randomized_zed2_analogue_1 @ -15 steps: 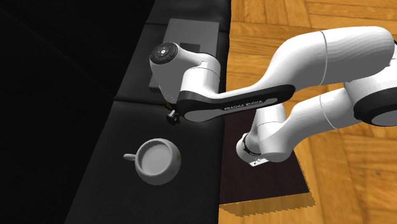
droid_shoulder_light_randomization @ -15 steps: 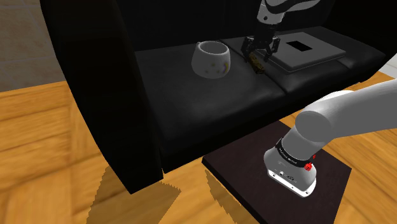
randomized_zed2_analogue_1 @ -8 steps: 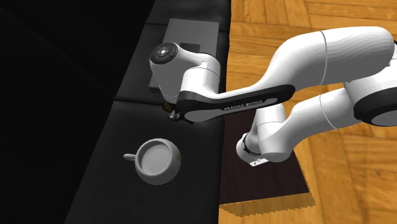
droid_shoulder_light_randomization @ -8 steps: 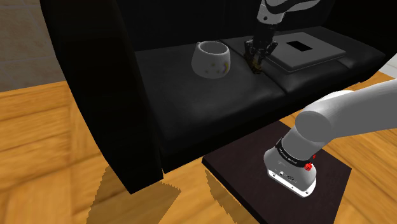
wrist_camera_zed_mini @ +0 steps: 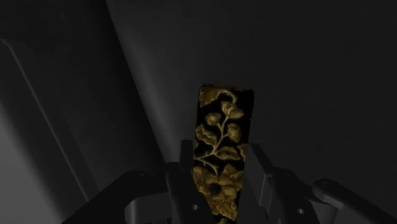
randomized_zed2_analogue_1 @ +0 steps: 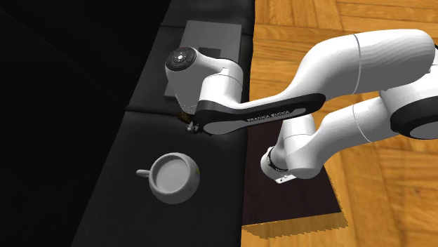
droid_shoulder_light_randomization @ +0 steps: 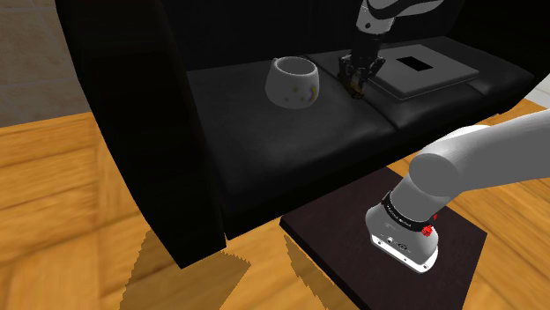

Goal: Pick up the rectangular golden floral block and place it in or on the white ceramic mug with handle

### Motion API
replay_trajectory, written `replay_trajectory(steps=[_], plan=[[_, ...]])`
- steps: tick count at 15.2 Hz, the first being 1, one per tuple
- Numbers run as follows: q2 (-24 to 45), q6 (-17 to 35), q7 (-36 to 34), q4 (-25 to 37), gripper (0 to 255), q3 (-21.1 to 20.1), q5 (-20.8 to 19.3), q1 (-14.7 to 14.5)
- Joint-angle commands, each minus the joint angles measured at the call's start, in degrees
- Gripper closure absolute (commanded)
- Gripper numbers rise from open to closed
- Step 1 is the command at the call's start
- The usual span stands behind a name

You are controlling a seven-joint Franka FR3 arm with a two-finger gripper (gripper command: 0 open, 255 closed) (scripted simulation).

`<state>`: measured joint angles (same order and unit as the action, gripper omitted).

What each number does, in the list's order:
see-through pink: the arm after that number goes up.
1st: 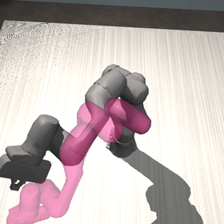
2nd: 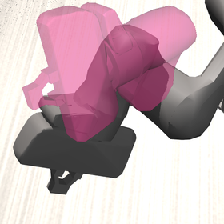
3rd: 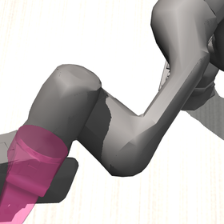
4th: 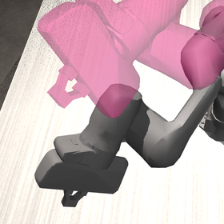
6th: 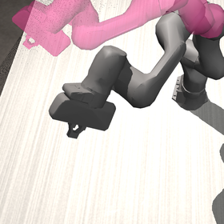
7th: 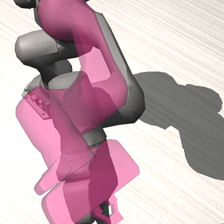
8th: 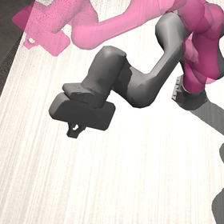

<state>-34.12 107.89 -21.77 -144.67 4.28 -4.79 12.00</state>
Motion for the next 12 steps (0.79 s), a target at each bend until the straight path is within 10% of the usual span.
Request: replay_trajectory(steps=[1,12], plan=[[-0.1,-0.8,0.0,0.7,255,0.0,0.0,0.0],[-0.8,-9.5,0.4,8.7,255,-0.4,0.4,-0.1]])
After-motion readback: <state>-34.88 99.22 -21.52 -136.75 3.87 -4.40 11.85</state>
